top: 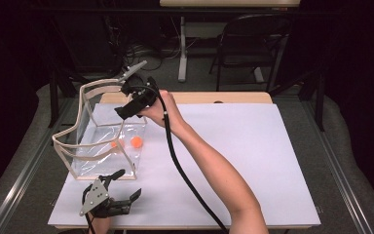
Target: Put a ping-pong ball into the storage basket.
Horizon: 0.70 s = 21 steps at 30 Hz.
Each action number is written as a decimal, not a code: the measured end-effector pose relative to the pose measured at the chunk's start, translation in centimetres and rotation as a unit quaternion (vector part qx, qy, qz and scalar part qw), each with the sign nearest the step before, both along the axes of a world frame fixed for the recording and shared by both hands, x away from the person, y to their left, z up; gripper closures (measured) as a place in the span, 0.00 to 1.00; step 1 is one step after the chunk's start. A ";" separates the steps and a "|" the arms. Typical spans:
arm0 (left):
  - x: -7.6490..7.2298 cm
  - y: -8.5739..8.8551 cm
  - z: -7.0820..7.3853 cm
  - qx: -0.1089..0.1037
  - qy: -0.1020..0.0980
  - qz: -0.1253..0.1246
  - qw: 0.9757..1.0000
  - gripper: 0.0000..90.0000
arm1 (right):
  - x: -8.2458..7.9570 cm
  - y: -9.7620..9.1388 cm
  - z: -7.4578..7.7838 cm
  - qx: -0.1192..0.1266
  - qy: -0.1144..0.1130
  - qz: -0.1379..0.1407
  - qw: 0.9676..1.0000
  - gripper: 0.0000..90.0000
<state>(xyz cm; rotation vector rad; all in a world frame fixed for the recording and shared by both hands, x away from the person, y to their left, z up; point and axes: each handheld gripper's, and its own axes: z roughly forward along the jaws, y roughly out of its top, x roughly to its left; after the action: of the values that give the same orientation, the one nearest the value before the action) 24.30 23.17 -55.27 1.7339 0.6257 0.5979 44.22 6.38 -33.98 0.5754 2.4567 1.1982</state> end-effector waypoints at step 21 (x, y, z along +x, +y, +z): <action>0.1 -0.2 0.0 0.004 0.000 -0.003 1.000 0.17 | -1.4 -4.1 -1.8 0.000 0.003 -0.008 1.000 0.05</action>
<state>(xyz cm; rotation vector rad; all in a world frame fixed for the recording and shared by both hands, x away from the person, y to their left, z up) 24.43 23.00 -55.28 1.7418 0.6178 0.5971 42.80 2.28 -35.76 0.5985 2.4520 1.1925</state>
